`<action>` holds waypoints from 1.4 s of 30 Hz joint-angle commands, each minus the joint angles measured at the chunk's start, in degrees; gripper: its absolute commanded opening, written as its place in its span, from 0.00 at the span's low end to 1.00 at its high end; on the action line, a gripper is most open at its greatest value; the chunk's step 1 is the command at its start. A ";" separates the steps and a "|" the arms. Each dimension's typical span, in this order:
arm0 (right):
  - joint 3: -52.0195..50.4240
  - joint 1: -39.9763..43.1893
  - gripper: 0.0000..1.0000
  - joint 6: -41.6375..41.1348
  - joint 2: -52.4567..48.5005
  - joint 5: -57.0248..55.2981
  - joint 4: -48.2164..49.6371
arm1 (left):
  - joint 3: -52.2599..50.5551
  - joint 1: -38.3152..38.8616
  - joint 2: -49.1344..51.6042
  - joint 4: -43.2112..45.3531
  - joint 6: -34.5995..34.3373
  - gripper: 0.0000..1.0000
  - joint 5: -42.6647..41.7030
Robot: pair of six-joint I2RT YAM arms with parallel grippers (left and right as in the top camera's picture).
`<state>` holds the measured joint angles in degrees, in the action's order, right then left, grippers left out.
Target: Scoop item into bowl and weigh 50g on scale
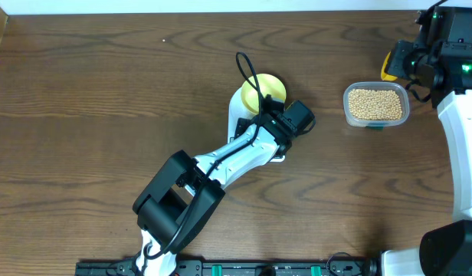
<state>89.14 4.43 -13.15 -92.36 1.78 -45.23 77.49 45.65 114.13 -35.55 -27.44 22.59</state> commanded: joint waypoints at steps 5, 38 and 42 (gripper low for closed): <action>1.09 -0.39 0.01 0.61 0.42 0.76 -1.31 | 0.46 0.02 -4.52 -0.63 5.03 0.92 -4.37; 1.07 -0.35 0.01 3.17 0.42 -1.38 -2.34 | -6.14 -21.90 -20.52 -4.70 25.44 0.92 -32.63; 1.07 -0.35 0.01 3.17 0.42 -1.38 -3.26 | -6.14 -21.90 -20.52 -4.70 25.44 0.92 -32.63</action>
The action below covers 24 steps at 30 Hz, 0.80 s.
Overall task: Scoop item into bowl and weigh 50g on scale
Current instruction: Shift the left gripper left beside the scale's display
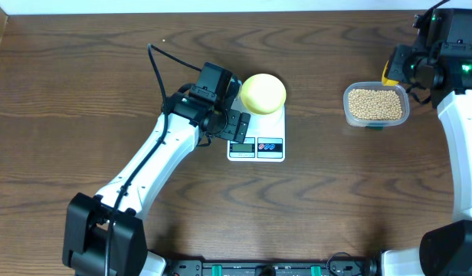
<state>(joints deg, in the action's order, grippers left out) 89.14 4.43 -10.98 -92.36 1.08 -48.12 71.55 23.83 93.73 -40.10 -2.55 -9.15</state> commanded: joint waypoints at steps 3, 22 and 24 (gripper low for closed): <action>1.07 -0.39 0.01 0.98 0.42 -0.68 -0.52 | -0.20 -0.09 -0.13 -0.15 0.55 0.92 -0.90; 1.03 -0.26 0.01 2.93 0.33 -0.48 -5.70 | -0.20 -0.09 -0.13 -0.15 0.55 0.92 -0.90; 1.03 -0.28 0.01 2.91 0.33 0.39 -5.18 | -0.20 -0.09 -0.13 -0.15 0.55 0.92 -0.90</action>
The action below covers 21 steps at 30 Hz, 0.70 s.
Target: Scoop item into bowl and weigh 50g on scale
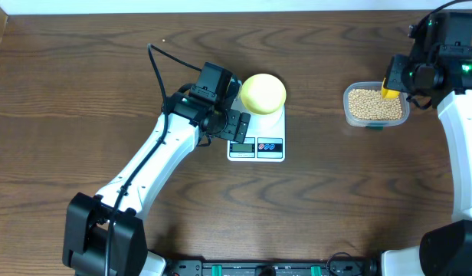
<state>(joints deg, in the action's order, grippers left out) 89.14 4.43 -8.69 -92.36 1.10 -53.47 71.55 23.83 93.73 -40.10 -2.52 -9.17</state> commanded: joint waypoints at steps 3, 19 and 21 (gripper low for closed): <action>1.03 -0.31 0.01 0.61 0.33 0.81 0.98 | -0.20 -0.09 -0.13 -0.15 0.52 0.92 -0.87; 1.03 -0.35 0.01 9.38 0.33 10.49 3.58 | -0.20 -0.09 -0.13 -0.15 0.52 0.92 -0.87; 1.03 -0.35 0.01 13.03 0.33 12.61 3.85 | -0.20 -0.09 -0.13 -0.15 0.52 0.92 -0.87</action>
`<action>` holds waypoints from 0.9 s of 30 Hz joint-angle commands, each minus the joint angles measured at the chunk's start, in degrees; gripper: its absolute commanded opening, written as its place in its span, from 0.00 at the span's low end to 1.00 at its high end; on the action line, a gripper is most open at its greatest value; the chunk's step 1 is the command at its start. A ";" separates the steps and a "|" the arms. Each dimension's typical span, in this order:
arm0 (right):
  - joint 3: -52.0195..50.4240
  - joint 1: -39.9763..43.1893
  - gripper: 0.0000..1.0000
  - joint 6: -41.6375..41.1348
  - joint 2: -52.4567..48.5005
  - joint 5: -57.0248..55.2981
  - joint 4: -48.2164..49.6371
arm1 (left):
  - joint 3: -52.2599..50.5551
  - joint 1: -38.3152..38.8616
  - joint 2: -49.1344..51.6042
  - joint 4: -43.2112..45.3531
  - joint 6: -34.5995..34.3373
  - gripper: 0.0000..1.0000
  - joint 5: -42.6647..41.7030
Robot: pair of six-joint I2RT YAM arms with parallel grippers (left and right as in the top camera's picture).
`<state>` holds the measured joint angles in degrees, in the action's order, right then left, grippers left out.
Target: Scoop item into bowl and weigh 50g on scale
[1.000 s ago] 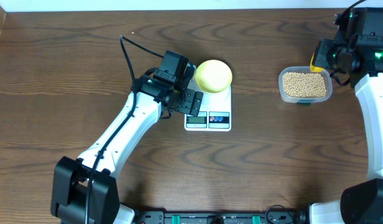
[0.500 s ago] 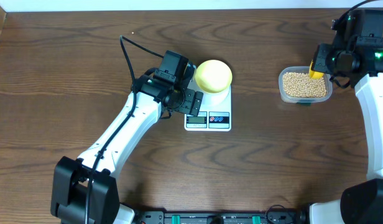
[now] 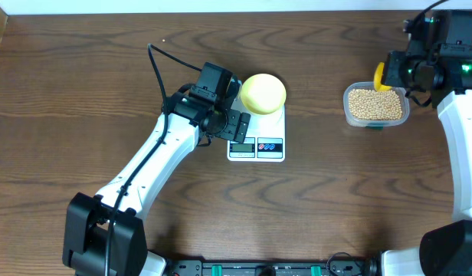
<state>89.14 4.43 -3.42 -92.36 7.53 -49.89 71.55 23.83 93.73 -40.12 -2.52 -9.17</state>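
Note:
A yellow bowl (image 3: 263, 93) sits on the back of the white scale (image 3: 257, 139). My left gripper (image 3: 238, 124) rests just left of the bowl, over the scale's left edge, and its fingers look open with nothing between them. A clear tub of pale beans (image 3: 376, 105) stands at the right. My right gripper (image 3: 392, 70) hovers at the tub's back rim, shut on a yellow scoop (image 3: 379, 75) whose tip pokes out over the tub's rear left corner. The scale's display is too small to read.
The brown wooden table (image 3: 83, 69) carries only the scale and the tub. The left arm (image 3: 155, 157) lies diagonally from the front left. The white right arm (image 3: 460, 153) runs along the right edge.
The yellow scoop in my right gripper has shifted left and slightly back, from over the beans near the tub's right rear to its rear left rim. The left arm has not moved.
At first my left arm reached over the scale with its gripper at the bowl, and the right gripper held the scoop behind the tub. Then the left gripper stood left of the bowl. The scoop then hung over the beans, and now sits at the tub's rear rim.

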 commanded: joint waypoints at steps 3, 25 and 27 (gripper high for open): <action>1.03 -0.35 0.01 10.32 0.33 6.16 0.90 | -0.20 -0.09 -0.13 -0.13 0.52 0.92 -0.87; 1.01 -0.35 0.01 17.90 0.31 6.16 6.69 | -0.20 -0.09 -0.13 -0.13 0.52 0.92 -0.87; 1.01 -0.35 0.01 17.86 0.31 6.19 7.91 | -0.20 -0.09 -0.13 -0.13 0.52 0.92 -0.87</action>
<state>89.14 4.43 13.65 -92.36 13.15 -43.09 71.55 23.83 93.73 -40.10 -2.55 -9.17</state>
